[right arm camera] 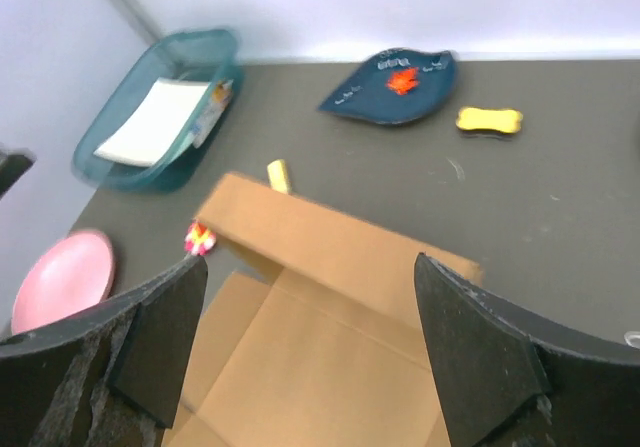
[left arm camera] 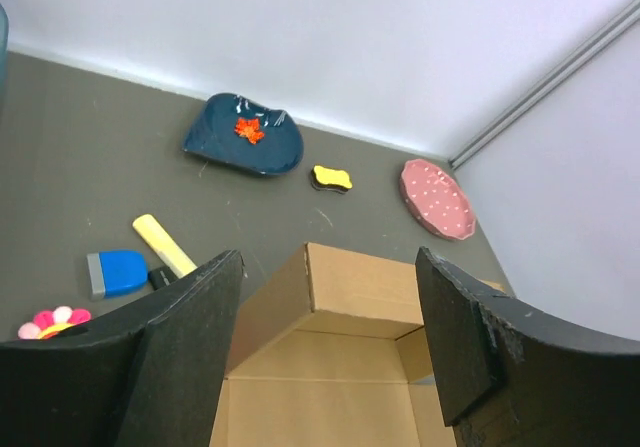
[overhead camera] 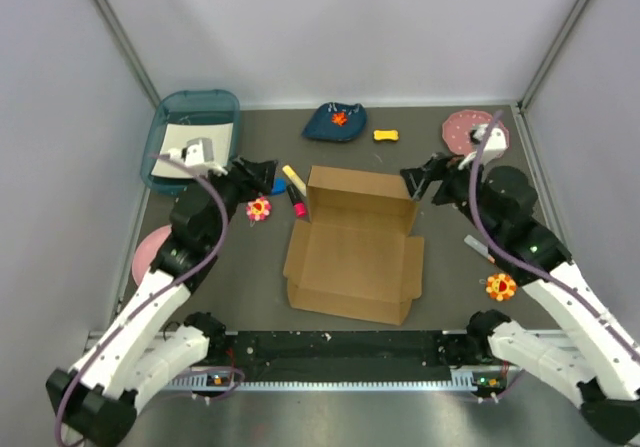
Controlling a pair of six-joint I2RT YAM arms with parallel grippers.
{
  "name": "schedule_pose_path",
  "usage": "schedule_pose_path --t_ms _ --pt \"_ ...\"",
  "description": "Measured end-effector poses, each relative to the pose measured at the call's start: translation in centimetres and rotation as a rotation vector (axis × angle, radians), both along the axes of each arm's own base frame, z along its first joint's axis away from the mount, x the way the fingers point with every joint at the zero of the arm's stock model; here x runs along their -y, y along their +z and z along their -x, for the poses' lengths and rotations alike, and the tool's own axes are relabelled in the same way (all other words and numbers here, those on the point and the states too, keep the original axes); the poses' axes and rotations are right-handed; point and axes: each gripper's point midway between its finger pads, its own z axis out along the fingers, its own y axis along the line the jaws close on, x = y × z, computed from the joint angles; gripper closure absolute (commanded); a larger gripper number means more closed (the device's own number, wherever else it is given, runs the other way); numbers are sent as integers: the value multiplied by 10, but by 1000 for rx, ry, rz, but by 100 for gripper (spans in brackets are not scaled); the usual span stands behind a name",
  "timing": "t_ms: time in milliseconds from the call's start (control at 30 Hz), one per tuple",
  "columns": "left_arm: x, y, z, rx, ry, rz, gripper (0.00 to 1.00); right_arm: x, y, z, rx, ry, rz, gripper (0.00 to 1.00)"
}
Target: Fold the paper box
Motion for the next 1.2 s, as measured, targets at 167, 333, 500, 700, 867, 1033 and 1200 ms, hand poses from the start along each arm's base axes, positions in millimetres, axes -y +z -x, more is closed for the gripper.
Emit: schedule_pose_path --t_ms 167,333,500,700,867,1033,1200 --pt "-12 -9 33 33 -6 37 28 -63 18 14 133 59 338 15" --pt "-21 -99 55 -155 -5 -30 27 -102 -42 12 169 58 877 17" --pt "-37 -126 76 -208 26 -59 26 -107 -65 15 249 71 1249 17" --pt "-52 -115 82 -161 78 -60 26 -109 -63 7 327 29 1430 17" --pt "-62 -122 86 -183 125 -73 26 -122 -87 0 342 63 1561 18" --pt "-73 -120 89 -175 177 -55 26 -130 -101 -4 348 82 1624 22" --pt "-80 -119 90 -171 214 -47 25 -125 -104 -18 354 44 1662 28"
